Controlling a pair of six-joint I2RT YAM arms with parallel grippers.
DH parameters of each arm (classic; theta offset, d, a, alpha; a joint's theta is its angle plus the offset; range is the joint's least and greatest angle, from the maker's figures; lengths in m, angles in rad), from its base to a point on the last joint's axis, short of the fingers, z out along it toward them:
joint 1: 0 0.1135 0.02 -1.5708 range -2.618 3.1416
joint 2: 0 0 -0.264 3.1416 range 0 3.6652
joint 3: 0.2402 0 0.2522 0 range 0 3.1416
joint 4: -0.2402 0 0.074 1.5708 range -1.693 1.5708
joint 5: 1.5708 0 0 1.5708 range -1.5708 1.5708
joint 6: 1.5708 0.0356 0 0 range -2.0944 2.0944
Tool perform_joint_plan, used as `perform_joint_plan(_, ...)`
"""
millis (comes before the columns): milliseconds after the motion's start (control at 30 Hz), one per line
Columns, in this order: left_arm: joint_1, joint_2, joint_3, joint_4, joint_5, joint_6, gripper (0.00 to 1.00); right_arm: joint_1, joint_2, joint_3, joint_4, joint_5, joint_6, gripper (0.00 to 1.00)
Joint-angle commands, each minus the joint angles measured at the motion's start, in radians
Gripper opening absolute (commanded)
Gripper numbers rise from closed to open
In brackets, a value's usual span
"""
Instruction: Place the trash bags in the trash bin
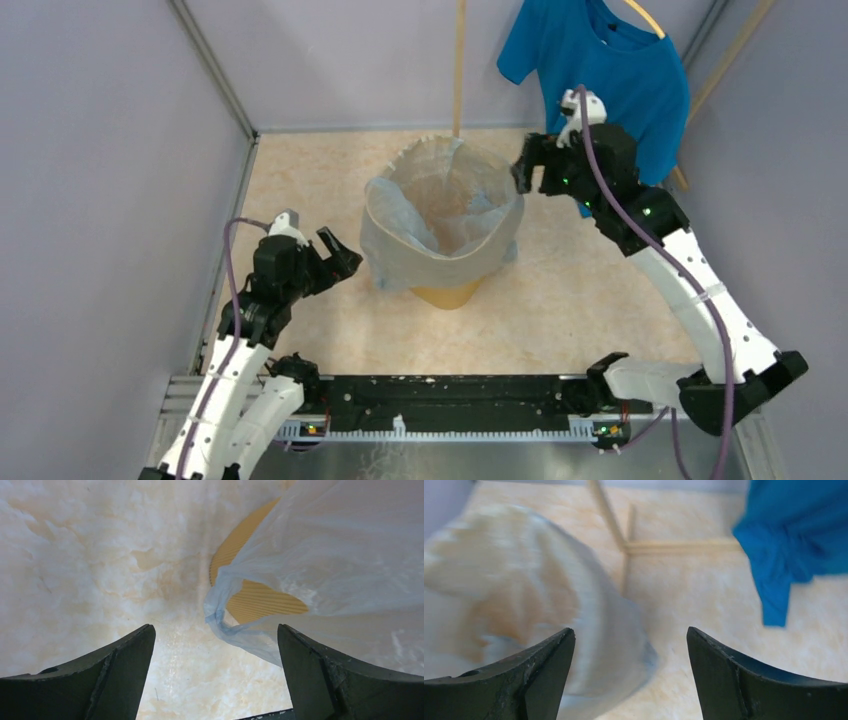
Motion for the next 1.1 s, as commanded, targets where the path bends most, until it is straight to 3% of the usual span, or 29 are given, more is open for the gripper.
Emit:
perform_joint_plan(0,-0.003,-0.051,0.035,0.037,-0.059,0.054,0.98,0.273,0.123,0.278,-0.056,0.119,-0.125,0.84)
perform_joint_plan(100,-0.003,-0.056,0.044,0.052,-0.06,0.075,0.98,0.423,0.26,0.416,-0.074,0.151,-0.161,0.87)
perform_joint_plan(233,-0.003,-0.055,0.068,0.075,-0.025,0.111,0.98,0.502,0.439,0.489,-0.112,0.159,-0.13,0.86)
perform_joint_plan(467,-0.003,-0.015,0.056,0.167,0.177,0.181,0.98,0.563,0.584,0.458,-0.089,0.177,-0.107,0.69)
perform_joint_plan(600,-0.003,0.047,0.013,0.219,0.272,0.173,0.98,0.631,0.634,0.483,-0.069,0.151,-0.111,0.66)
perform_joint_plan(700,-0.003,0.075,-0.006,0.261,0.32,0.166,0.98,0.634,0.621,0.455,-0.012,0.068,-0.075,0.67)
perform_joint_plan(833,-0.003,0.094,-0.003,0.263,0.329,0.175,0.98,0.6,0.568,0.398,0.035,0.138,-0.054,0.73)
perform_joint_plan(1067,-0.003,0.09,-0.012,0.254,0.318,0.2,0.98,0.47,0.519,0.387,0.012,0.2,-0.078,0.74)
